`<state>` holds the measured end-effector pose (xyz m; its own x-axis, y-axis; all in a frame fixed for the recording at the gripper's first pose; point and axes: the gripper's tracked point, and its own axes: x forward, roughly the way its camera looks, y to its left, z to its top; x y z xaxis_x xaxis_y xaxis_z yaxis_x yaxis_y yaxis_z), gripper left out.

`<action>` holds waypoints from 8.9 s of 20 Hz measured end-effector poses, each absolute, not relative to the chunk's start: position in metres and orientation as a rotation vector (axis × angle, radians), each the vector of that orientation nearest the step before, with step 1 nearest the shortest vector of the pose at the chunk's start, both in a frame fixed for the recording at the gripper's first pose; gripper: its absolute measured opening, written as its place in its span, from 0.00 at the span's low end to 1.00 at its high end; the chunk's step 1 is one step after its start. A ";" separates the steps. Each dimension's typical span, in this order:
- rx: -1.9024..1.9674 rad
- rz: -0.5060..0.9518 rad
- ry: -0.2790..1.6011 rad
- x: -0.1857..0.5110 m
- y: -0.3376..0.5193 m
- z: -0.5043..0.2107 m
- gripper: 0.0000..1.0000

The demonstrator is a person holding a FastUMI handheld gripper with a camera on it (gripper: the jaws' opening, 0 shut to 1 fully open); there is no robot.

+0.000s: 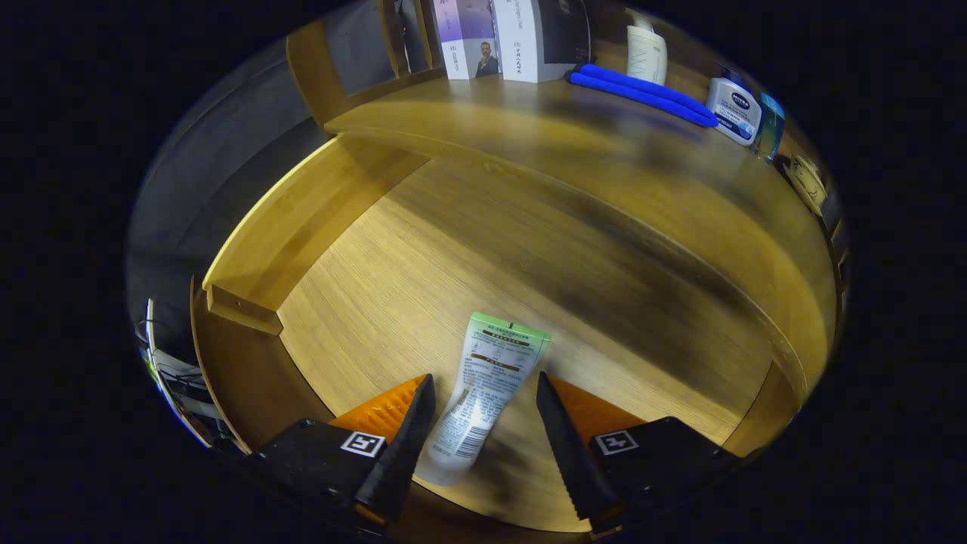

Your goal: Pull open the drawer, take out the items inside it, and place them on the countertop above the cabinet.

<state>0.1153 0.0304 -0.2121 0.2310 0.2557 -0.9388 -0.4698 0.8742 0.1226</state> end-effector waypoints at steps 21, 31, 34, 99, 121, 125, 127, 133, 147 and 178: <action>-0.301 0.564 1.096 0.118 0.040 -0.182 0.14; -0.226 0.579 0.947 0.130 0.067 -0.115 0.14; -0.143 0.544 0.909 0.144 0.070 -0.098 0.14; -0.054 0.072 0.029 -0.008 0.051 -0.019 0.98; -0.018 0.040 0.250 -0.045 0.054 -0.176 0.99; -0.020 0.001 0.253 -0.039 0.046 -0.182 0.99; -0.019 -0.008 0.250 -0.040 0.046 -0.182 0.98; -0.016 -0.044 0.243 -0.038 0.047 -0.181 0.97; 0.035 -0.121 0.249 -0.022 0.042 -0.180 0.97; 0.017 -0.148 0.245 0.101 0.029 -0.181 0.98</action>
